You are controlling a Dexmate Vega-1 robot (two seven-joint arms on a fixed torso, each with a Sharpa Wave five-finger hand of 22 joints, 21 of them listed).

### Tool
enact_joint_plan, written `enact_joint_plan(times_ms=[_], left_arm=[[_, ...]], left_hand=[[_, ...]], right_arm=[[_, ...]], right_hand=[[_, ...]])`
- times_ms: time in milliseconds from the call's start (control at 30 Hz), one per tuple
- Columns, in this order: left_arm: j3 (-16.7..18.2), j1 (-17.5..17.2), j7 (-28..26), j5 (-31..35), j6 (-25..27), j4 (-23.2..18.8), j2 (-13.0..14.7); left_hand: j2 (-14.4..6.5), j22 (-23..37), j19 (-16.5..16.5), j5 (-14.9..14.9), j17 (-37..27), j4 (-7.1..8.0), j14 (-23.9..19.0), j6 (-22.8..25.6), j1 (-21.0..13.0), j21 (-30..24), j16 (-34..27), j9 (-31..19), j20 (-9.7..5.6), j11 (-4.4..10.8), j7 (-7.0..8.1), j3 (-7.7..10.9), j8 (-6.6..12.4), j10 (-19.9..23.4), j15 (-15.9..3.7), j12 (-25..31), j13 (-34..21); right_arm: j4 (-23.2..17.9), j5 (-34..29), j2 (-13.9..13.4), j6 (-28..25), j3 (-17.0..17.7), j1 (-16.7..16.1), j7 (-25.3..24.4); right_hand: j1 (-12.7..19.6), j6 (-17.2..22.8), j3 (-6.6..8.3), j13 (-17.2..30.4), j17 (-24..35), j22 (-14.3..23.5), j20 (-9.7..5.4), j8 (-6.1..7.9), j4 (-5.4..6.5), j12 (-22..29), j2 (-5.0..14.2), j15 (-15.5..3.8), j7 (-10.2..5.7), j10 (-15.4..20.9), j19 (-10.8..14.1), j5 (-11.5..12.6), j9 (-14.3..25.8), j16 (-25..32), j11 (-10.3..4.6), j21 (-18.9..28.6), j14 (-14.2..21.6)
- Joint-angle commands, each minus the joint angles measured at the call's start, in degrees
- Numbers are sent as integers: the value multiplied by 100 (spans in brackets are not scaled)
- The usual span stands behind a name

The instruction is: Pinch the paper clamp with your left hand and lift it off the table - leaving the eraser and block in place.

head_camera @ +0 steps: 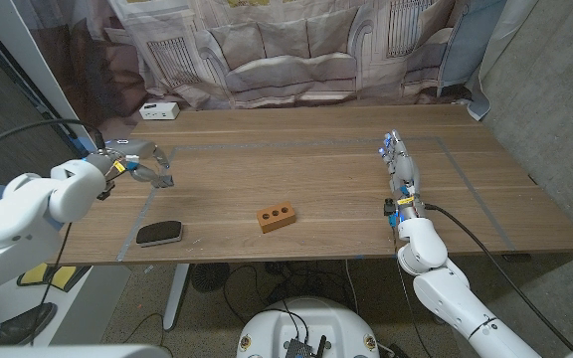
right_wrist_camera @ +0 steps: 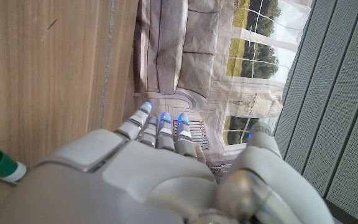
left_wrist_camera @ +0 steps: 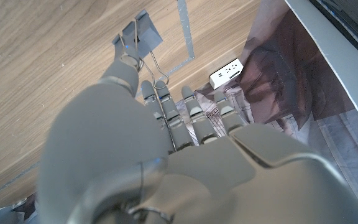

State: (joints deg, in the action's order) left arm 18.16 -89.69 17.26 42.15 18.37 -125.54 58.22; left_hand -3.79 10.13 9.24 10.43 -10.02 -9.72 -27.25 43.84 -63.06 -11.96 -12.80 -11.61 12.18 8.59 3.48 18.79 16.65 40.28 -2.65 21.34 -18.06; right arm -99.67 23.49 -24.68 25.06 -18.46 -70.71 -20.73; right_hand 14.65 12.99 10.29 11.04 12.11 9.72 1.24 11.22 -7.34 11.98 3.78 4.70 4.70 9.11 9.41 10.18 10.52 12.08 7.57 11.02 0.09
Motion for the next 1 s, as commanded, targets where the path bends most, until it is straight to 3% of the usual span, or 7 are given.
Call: enact_joint_plan(times_ms=[33, 267, 533, 733, 867, 1000], left_arm=[[-125, 126, -64, 16, 36, -214, -165], [-208, 195, -69, -132, 79, -333, -269], [-336, 262, -48, -287, 37, -394, -202], [-394, 284, -36, -325, 57, -429, -141], [-418, 307, 40, -357, 68, -452, -63], [-447, 338, 39, -358, 84, -470, -19]], left_hand=[[-155, 11, 133, 41, -11, -4, -137, 215, -267, -41, -55, -14, 8, 203, -8, 66, 61, 932, -389, 51, -123], [-217, -8, 355, 58, -3, 11, -444, 615, -405, -52, -92, -11, -20, 169, -85, 77, 131, 1381, -471, 54, 10], [-271, -24, 645, 64, 20, 9, -821, 1055, -533, -62, -59, -23, -56, 167, -157, 137, 207, 1841, -488, 72, 139], [-132, -27, 682, 35, 5, 6, -915, 1176, -522, -36, -65, -32, -90, 226, -116, 21, 228, 1945, -540, 91, 126], [-109, -29, 688, 28, -33, 42, -1251, 1224, -519, 14, -175, -52, -81, 325, -121, -77, 218, 2125, -613, 218, -46], [-93, -29, 682, 26, -41, 50, -1403, 1200, -518, 37, -222, -62, -57, 331, -148, -120, 195, 2115, -618, 255, -156]], right_arm=[[11, 71, -33, -43, -2, -21, 37], [11, 116, -65, -56, -5, -30, 82], [-24, 125, -101, -55, -2, -67, 98], [-40, 144, -117, -40, 14, -110, 102], [-18, 168, -113, -11, 21, -124, 117], [2, 179, -107, 20, 25, -134, 127]], right_hand=[[17, 29, -16, 20, 21, 18, 36, -20, -11, -29, -10, 26, -23, 47, 24, -10, 10, 9, -35, 0, 25], [20, 28, -16, 20, 20, 18, 41, -20, -12, -31, -9, 31, -26, 44, 20, -10, 10, 5, -45, 1, 17], [20, 30, -16, 21, 21, 19, 45, -19, -12, -34, -7, 34, -27, 38, 16, -9, 10, 5, -38, 1, 17], [19, 28, -16, 21, 22, 19, 48, -19, -11, -27, -6, 34, -28, 58, 14, -9, 10, 5, -47, 1, 16], [17, 31, -17, 22, 22, 19, 51, -18, -9, -28, -5, 40, -29, 56, 11, -10, 10, 6, -47, 0, 19], [15, 30, -19, 22, 23, 19, 50, -18, -8, -28, -6, 44, -22, 57, 10, -10, 10, 7, -41, 1, 21]])
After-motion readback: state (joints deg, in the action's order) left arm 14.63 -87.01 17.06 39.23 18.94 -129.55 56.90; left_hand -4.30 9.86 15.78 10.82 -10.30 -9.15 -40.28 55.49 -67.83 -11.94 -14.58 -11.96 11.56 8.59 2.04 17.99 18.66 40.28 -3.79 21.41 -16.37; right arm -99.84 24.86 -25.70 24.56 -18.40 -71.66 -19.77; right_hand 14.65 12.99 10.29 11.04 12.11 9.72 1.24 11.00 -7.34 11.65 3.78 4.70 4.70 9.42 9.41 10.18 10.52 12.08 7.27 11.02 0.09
